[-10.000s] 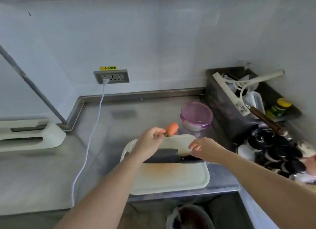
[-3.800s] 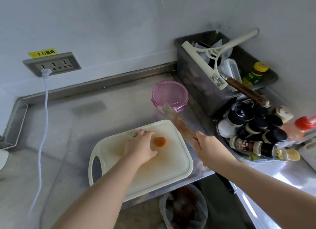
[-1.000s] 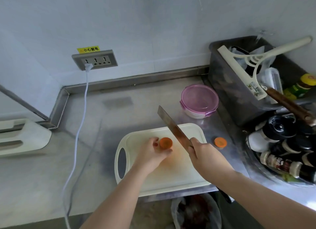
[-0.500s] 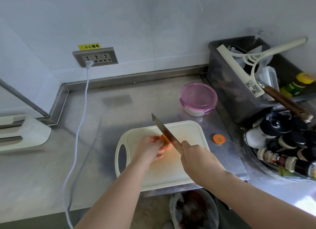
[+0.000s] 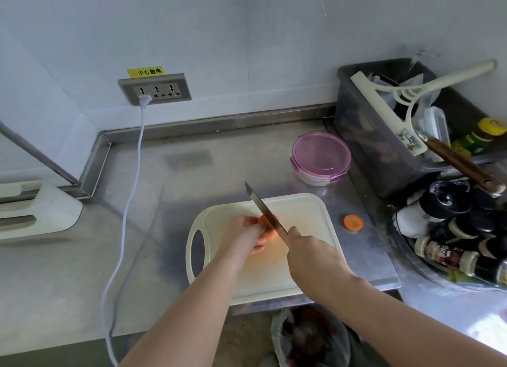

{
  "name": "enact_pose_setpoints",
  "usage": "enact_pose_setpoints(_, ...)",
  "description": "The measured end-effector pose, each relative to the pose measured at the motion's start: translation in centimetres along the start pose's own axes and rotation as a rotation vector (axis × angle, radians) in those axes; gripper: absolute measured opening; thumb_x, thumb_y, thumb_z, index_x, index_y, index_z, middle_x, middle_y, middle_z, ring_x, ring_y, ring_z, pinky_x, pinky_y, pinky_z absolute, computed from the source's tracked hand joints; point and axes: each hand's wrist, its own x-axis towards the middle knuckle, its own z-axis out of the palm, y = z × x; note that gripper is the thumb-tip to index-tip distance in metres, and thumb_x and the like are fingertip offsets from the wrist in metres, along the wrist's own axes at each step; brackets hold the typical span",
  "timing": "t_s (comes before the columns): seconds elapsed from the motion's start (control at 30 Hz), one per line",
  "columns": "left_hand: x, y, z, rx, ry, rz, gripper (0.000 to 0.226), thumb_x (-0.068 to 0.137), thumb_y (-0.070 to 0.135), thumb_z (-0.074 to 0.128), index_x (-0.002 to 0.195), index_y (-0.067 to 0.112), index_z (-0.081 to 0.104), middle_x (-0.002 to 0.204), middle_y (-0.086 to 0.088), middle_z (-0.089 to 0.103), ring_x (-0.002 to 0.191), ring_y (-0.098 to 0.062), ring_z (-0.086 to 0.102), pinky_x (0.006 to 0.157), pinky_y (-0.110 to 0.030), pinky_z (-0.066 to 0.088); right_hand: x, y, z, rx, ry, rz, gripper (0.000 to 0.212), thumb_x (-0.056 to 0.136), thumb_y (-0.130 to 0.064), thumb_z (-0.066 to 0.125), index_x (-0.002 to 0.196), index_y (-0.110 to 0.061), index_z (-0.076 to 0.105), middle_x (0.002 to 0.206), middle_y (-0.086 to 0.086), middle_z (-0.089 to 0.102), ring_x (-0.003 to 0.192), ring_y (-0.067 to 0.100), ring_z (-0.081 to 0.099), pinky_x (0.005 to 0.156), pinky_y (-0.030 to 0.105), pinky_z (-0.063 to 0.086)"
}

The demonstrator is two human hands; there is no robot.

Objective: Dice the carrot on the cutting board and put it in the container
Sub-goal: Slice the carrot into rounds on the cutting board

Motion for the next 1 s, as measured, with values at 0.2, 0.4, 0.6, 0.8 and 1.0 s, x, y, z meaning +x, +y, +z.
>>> enact_pose_setpoints(0.2,0.2,0.1,-0.3,0.02,-0.006,0.0,0.016,0.093,0.006,0.056,0.108,0.008,0.056,0.091,-0.01,0.066,0.074,-0.018,0.06,0.068,-0.027,0.055,0.6,-0.6,-0.5,0.057,-0.022,0.049,0.034,0.095,-0.002,0.039,0.127,-0.011,0.037,0.098,0.008,0.061,0.077,0.023,0.057,0.054,0.025,0.038)
enact_pose_setpoints(0.4,0.6,-0.2,-0.2,0.035,-0.036,0.034,0.013,0.092,0.005,0.056,0.105,0.008,0.058,0.077,-0.005,0.061,0.064,-0.014,0.054,0.073,-0.029,0.054,1.4,-0.7,-0.3,0.118,-0.065,0.079,0.033,0.094,-0.002,0.038,0.125,-0.013,0.038,0.087,0.005,0.05,0.079,0.022,0.055,0.051,0.024,0.034)
enact_pose_setpoints(0.6,0.8,-0.3,-0.3,0.026,-0.033,0.04,0.019,0.089,0.009,0.061,0.108,0.008,0.059,0.09,-0.01,0.064,0.066,-0.014,0.057,0.073,-0.029,0.056,2.0,-0.6,1.1,0.118,-0.056,0.085,0.04,0.095,-0.004,0.042,0.133,-0.013,0.034,0.101,0.008,0.062,0.085,0.022,0.063,0.07,0.029,0.053)
enact_pose_setpoints(0.8,1.0,-0.9,-0.4,0.013,0.006,0.056,0.019,0.089,0.013,0.064,0.107,0.013,0.058,0.097,-0.007,0.065,0.083,-0.018,0.065,0.072,-0.029,0.058,3.4,-0.5,2.2,0.105,-0.078,0.108,0.043,0.094,-0.002,0.038,0.136,-0.012,0.033,0.107,0.009,0.062,0.092,0.024,0.062,0.065,0.029,0.043)
enact_pose_setpoints(1.0,1.1,-0.8,-0.3,0.039,0.034,0.065,0.014,0.091,0.012,0.061,0.102,0.018,0.055,0.089,0.003,0.059,0.087,-0.018,0.062,0.074,-0.029,0.056,4.3,-0.6,3.6,0.085,-0.083,0.135,0.048,0.097,-0.007,0.04,0.143,-0.015,0.027,0.114,0.005,0.062,0.102,0.022,0.063,0.08,0.029,0.051)
